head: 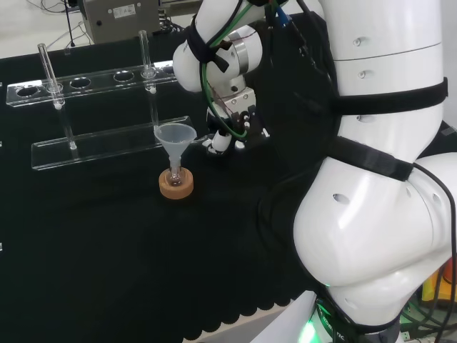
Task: Pick up the weighing funnel.
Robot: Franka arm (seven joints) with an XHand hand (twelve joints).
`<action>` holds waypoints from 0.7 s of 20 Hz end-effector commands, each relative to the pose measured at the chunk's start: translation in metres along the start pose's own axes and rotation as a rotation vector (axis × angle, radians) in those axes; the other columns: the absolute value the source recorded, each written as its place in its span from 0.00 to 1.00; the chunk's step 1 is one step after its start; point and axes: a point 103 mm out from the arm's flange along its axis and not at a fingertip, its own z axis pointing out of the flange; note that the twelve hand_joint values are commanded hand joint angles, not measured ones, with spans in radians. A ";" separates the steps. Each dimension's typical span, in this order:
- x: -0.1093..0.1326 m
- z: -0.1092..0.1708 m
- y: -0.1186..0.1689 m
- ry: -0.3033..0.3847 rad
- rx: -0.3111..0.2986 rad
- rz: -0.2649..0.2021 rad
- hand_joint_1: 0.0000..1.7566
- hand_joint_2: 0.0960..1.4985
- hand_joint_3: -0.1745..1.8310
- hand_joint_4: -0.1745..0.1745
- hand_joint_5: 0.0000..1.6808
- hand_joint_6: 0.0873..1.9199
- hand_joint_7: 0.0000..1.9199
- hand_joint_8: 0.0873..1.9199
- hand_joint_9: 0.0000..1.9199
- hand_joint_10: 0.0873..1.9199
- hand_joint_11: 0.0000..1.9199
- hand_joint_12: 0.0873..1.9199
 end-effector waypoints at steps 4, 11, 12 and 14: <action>-0.021 -0.014 -0.010 0.007 0.005 0.004 0.63 0.36 0.52 1.00 0.70 0.47 0.34 0.30 0.48 0.21 0.32 0.62; -0.041 -0.027 -0.026 0.004 -0.009 0.032 0.63 0.36 0.52 1.00 0.69 0.48 0.34 0.30 0.48 0.21 0.32 0.61; -0.043 -0.030 -0.029 0.001 -0.012 0.035 0.63 0.36 0.52 1.00 0.69 0.48 0.34 0.30 0.48 0.21 0.32 0.61; -0.047 -0.036 -0.035 0.000 -0.021 0.038 0.63 0.36 0.52 1.00 0.69 0.48 0.34 0.30 0.48 0.21 0.33 0.61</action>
